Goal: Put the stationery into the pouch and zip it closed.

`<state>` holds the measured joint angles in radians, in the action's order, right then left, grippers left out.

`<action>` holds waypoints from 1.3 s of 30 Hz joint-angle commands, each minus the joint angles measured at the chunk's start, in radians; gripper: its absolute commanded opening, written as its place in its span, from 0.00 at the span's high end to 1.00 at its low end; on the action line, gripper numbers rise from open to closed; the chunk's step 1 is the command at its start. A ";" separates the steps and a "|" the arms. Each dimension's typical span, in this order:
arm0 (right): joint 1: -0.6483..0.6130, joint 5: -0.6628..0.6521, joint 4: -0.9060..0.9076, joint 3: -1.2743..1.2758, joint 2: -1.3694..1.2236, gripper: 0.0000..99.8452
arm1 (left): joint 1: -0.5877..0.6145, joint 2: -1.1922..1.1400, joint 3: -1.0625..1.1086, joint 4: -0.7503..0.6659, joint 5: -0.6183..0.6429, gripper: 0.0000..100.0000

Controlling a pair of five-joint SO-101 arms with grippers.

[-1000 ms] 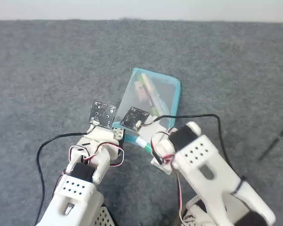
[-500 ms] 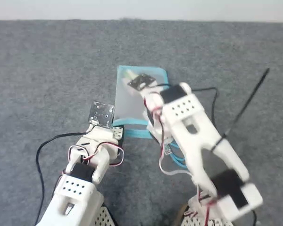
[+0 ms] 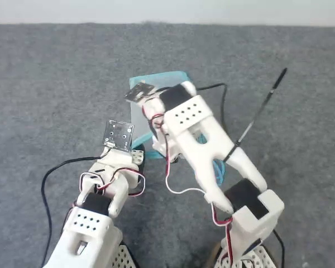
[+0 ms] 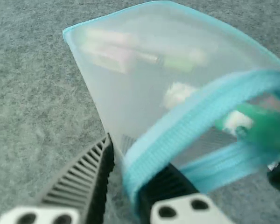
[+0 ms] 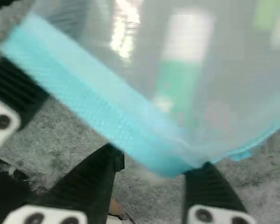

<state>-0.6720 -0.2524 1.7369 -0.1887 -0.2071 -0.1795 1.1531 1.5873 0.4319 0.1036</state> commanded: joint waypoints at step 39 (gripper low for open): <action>0.323 -0.025 -0.776 1.151 1.015 0.83 | -0.018 0.017 -0.028 -0.029 -0.028 0.99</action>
<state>-0.3682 -0.2585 0.9927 0.9544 0.7641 -0.1857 1.1531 1.5888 0.4319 0.0821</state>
